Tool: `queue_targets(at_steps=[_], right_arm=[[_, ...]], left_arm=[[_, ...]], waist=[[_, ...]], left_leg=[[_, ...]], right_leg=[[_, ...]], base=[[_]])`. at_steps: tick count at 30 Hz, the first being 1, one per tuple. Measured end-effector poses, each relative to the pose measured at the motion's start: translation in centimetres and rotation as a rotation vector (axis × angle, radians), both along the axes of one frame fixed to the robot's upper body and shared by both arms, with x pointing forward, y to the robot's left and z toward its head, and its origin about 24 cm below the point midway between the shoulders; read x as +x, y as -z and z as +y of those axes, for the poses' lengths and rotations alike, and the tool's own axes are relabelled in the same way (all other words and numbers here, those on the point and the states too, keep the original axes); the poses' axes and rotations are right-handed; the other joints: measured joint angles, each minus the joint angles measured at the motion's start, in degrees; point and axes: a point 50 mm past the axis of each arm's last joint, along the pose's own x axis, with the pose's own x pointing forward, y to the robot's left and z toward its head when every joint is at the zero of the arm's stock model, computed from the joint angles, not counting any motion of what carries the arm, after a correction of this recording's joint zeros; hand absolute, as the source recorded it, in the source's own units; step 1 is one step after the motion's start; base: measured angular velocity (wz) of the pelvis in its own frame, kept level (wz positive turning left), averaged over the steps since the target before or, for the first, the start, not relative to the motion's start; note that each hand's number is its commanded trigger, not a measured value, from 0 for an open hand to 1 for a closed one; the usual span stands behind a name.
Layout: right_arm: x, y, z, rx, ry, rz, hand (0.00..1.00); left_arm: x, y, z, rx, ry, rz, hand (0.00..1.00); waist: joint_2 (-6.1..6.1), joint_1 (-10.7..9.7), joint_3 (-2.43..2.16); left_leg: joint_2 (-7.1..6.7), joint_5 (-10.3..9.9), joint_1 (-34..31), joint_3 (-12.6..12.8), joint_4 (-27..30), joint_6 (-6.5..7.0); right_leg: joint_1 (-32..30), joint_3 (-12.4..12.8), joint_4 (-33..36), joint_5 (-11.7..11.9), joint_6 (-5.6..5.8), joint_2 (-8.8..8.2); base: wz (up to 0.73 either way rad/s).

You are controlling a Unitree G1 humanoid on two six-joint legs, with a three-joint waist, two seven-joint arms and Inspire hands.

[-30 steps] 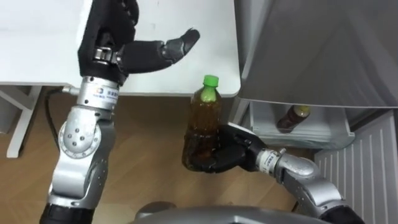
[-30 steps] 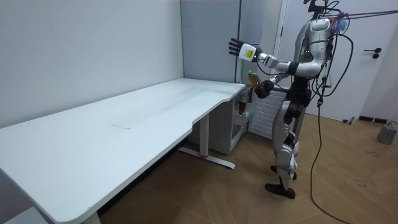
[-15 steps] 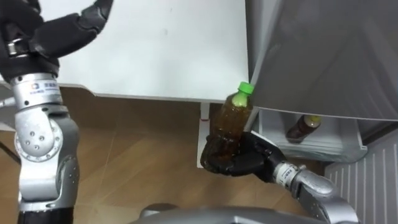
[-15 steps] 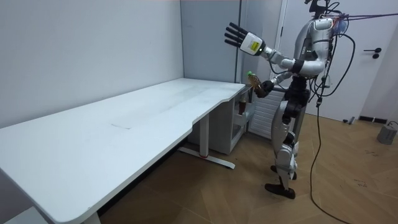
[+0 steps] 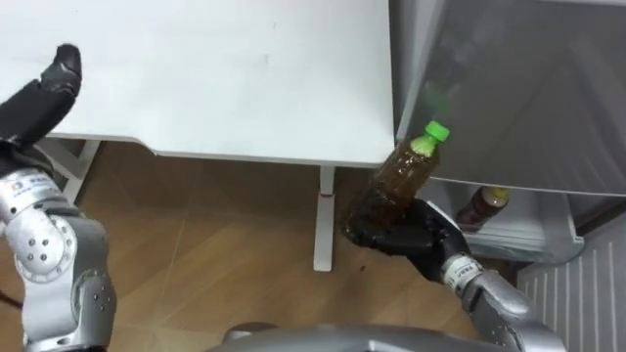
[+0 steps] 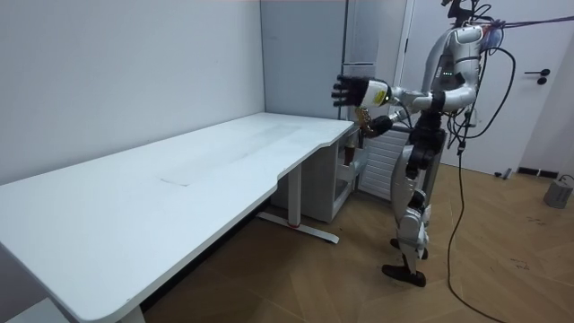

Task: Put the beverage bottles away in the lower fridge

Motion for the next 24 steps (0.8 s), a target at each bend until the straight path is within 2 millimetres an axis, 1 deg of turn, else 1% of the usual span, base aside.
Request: queue_targets(at_steps=[1, 2, 5, 8, 10, 11, 13, 15, 17, 20, 23, 24], right_arm=[[0.0, 0.0, -0.3, -0.011, 0.036, 0.007, 1.00], [0.0, 0.0, -0.4, -0.012, 0.056, 0.010, 1.00], [0.0, 0.1, -1.3, -0.012, 0.170, 0.025, 1.00], [-0.3, 0.2, -1.6, 0.004, 0.233, 0.042, 1.00], [-0.5, 0.3, -1.8, 0.006, 0.271, 0.062, 1.00], [-0.5, 0.3, -1.8, 0.010, 0.279, 0.065, 1.00], [-0.5, 0.4, -1.8, 0.029, 0.321, 0.081, 1.00], [-0.5, 0.4, -1.9, 0.043, 0.358, 0.090, 1.00], [-0.5, 0.5, -2.0, 0.075, 0.407, 0.102, 1.00], [-0.6, 0.5, -2.2, 0.093, 0.466, 0.122, 1.00], [-0.6, 0.6, -2.3, 0.092, 0.491, 0.134, 1.00], [-0.7, 0.6, -2.3, 0.095, 0.497, 0.138, 1.00]], left_arm=[[-0.6, 1.2, 0.3, -0.021, -0.035, 0.055, 0.00], [-0.9, 1.7, 0.4, -0.036, -0.051, 0.077, 0.00], [-2.8, 5.0, 0.9, -0.104, -0.126, 0.227, 0.00], [-4.2, 7.1, 1.1, -0.151, -0.183, 0.324, 0.00], [-5.5, 9.0, 0.7, -0.201, -0.217, 0.415, 0.00], [-5.9, 9.4, 0.6, -0.218, -0.222, 0.437, 0.00], [-7.3, 10.9, -0.1, -0.258, -0.226, 0.520, 0.00], [-8.1, 12.1, -0.6, -0.273, -0.219, 0.588, 0.00], [-10.0, 14.1, -1.0, -0.315, -0.224, 0.713, 0.00], [-12.2, 15.4, -1.4, -0.376, -0.247, 0.817, 0.00], [-13.2, 15.7, -1.5, -0.405, -0.255, 0.848, 0.00], [-13.8, 15.9, -1.5, -0.409, -0.256, 0.871, 0.00]], waist=[[-0.06, -0.1, 0.02], [-0.07, -0.1, 0.01], [0.03, -0.3, 0.00], [0.02, -0.4, 0.01], [0.02, -0.5, 0.01], [0.01, -0.5, 0.00], [0.02, -0.8, 0.01], [0.07, -0.9, -0.02], [0.41, -1.6, -0.21], [0.38, -2.3, -0.15], [0.40, -3.0, -0.15], [0.46, -3.1, -0.13]], left_leg=[[-0.07, 0.0, -0.1, -0.2, -0.1, 0.00], [-0.19, 0.0, -0.2, -0.2, -0.1, -0.01], [-0.39, 0.0, 0.0, -0.4, -0.4, -0.01], [-0.38, 0.0, 0.1, -0.3, -0.7, 0.00], [-0.39, 0.0, -0.2, -0.2, -0.9, 0.02], [-0.39, 0.0, -0.2, -0.2, -0.9, 0.02], [-0.37, 0.0, 0.0, -0.2, -1.0, 0.02], [-0.36, 0.0, 0.0, -0.2, -1.1, 0.02], [-0.35, 0.0, 0.2, 0.0, -1.4, 0.02], [-0.30, 0.0, 0.0, 0.2, -1.4, 0.02], [-0.25, 0.0, 0.0, 0.2, -1.6, 0.02], [0.07, 0.0, 0.1, 0.2, -1.6, 0.02]], right_leg=[[0.0, -0.1, -0.1, 0.0, 0.00, 0.01], [0.0, -0.2, -0.2, 0.0, 0.00, 0.03], [0.1, -0.1, -0.2, 0.0, 0.03, 0.02], [0.0, 0.1, -0.2, 0.0, 0.05, 0.04], [-0.1, 0.1, -0.2, 0.0, 0.07, 0.03], [-0.1, 0.1, -0.1, -0.1, 0.08, 0.01], [0.0, 0.1, -0.1, -0.1, 0.08, 0.02], [0.0, 0.0, -0.1, -0.1, 0.08, 0.02], [0.1, 0.2, -0.1, -0.1, 0.08, 0.04], [-0.1, 0.3, 0.0, -0.1, 0.08, 0.07], [-0.1, 0.3, 0.1, -0.1, 0.08, 0.07], [0.0, 0.4, 0.1, -0.1, 0.08, 0.08]], base=[[0.04], [0.05], [0.00], [-0.01], [-0.02], [0.00], [0.00], [0.00], [-0.04], [0.00], [0.00], [-0.03]])
